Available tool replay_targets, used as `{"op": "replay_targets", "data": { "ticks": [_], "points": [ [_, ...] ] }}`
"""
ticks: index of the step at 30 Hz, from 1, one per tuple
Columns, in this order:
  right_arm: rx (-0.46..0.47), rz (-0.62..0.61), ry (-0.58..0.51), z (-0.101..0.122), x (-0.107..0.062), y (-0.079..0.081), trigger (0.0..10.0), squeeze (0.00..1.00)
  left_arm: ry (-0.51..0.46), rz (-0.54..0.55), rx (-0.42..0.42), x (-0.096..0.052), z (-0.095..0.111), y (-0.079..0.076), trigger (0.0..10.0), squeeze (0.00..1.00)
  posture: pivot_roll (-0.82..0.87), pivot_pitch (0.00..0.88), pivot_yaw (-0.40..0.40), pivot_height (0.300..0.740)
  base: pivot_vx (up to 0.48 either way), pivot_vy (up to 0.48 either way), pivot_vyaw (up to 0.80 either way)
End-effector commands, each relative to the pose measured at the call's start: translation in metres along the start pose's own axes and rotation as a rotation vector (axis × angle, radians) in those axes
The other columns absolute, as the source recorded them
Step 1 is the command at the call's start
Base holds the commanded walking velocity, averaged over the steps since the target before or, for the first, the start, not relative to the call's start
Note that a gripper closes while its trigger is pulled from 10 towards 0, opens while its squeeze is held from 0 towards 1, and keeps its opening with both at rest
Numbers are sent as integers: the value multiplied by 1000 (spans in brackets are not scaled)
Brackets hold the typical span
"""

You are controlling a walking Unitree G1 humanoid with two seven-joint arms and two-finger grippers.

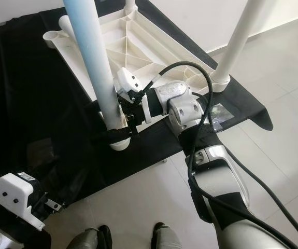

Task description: Building children table

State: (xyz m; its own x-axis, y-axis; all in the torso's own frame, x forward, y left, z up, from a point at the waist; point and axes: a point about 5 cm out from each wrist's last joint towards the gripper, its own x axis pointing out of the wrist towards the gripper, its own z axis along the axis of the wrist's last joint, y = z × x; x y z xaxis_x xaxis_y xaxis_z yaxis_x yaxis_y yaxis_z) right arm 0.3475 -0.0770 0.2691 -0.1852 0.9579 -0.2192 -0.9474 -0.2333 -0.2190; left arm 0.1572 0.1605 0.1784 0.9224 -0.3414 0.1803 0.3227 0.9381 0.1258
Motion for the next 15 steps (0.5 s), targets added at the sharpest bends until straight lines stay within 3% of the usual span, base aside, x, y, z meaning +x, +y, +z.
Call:
{"op": "replay_targets", "data": {
  "ticks": [1,4,11,15],
  "points": [
    [-11,28,21,-1,2,0,0,0,-10,-13,7,-5,9,2,10000,0,91,279,10,740,0,0,0],
    [-15,24,30,-4,-2,-2,0,0,-28,-27,7,-7,19,3,10000,0,92,277,11,740,0,0,0],
    [-24,5,48,-7,-11,-1,0,0,-30,-26,30,-6,19,4,10000,0,80,277,8,740,0,0,0],
    [-30,-52,34,-10,-30,3,0,0,-34,-25,30,-3,18,4,10000,0,75,278,10,740,0,0,0]
  ]
}}
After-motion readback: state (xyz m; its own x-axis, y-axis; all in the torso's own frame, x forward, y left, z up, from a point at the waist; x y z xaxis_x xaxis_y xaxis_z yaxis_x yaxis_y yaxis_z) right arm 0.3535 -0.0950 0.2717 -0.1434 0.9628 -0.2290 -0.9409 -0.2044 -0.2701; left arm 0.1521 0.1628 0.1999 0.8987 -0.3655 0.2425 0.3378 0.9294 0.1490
